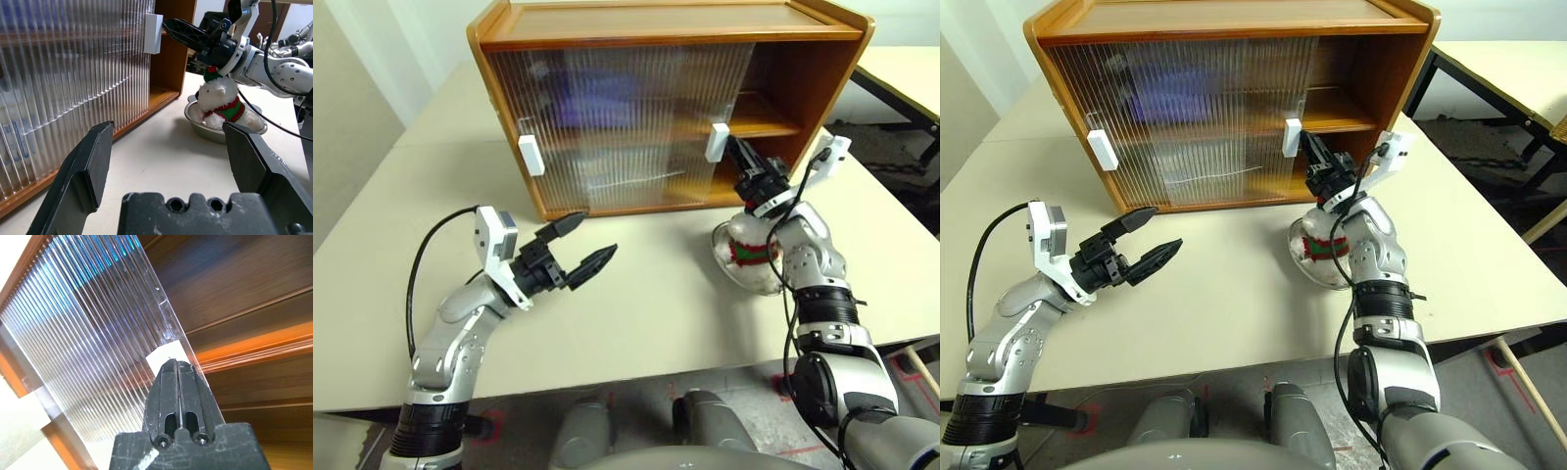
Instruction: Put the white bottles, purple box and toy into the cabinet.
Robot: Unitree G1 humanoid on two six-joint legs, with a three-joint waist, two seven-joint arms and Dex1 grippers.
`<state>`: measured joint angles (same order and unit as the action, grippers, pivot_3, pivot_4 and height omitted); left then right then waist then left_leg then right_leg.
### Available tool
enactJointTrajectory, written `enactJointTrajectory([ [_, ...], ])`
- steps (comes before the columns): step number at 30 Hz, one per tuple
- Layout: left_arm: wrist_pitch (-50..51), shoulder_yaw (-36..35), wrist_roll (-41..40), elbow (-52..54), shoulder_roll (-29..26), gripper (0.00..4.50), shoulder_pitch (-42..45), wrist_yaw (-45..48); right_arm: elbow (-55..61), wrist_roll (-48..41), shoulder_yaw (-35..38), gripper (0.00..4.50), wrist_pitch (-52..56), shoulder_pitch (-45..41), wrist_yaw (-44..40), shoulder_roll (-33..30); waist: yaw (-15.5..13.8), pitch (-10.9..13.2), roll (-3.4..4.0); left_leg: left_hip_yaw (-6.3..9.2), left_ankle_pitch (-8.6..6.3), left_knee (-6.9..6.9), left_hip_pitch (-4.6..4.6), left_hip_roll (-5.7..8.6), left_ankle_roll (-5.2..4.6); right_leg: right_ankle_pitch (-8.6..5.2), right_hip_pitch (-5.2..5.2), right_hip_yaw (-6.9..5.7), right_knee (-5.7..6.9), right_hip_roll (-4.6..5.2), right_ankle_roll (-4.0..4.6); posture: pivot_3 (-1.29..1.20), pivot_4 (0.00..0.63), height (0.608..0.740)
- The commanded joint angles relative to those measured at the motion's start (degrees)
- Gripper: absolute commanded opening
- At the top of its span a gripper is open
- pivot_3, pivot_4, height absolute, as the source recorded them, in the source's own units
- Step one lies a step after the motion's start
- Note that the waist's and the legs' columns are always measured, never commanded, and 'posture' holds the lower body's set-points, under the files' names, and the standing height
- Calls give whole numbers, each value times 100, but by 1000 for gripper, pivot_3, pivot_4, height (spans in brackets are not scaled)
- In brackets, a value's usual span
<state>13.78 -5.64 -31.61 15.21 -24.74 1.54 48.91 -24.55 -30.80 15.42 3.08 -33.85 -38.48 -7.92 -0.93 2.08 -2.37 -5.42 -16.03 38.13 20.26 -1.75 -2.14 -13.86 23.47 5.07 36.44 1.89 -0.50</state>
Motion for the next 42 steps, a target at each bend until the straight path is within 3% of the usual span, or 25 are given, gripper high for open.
enactJointTrajectory([
  [1, -17, 40, -7, 139, -42, 4500, -53, 5, 138, -32, -165, 26, 149, -52, -69, 90, 1, 0, 0, 0, 0, -1, 0, 0, 0, 0, 1, 0, 0, 0, 0, 217, 0, 740],
  [33, 31, 31, -29, 239, -53, 4500, -141, -56, 925, -129, -666, 26, 1082, 1, -138, 361, 4, 5, 8, 3, -4, -6, 3, -4, 7, -1, 23, -5, 0, 0, 2, 226, 8, 740],
  [40, 15, 38, -36, 221, -53, 4500, -148, -36, 1448, -259, -489, 26, 1575, 177, -179, -267, -37, 8, 11, 4, -4, -6, 12, 1, 6, -3, 29, -6, -3, 4, -1, 224, 9, 740],
  [42, 8, 36, -37, 200, -58, 4500, -145, -18, 1710, -371, -461, 500, 1895, 273, -264, -584, -54, 8, 11, 5, -4, -6, 15, 3, 6, -5, 29, -6, -6, 7, -5, 213, 8, 740],
])
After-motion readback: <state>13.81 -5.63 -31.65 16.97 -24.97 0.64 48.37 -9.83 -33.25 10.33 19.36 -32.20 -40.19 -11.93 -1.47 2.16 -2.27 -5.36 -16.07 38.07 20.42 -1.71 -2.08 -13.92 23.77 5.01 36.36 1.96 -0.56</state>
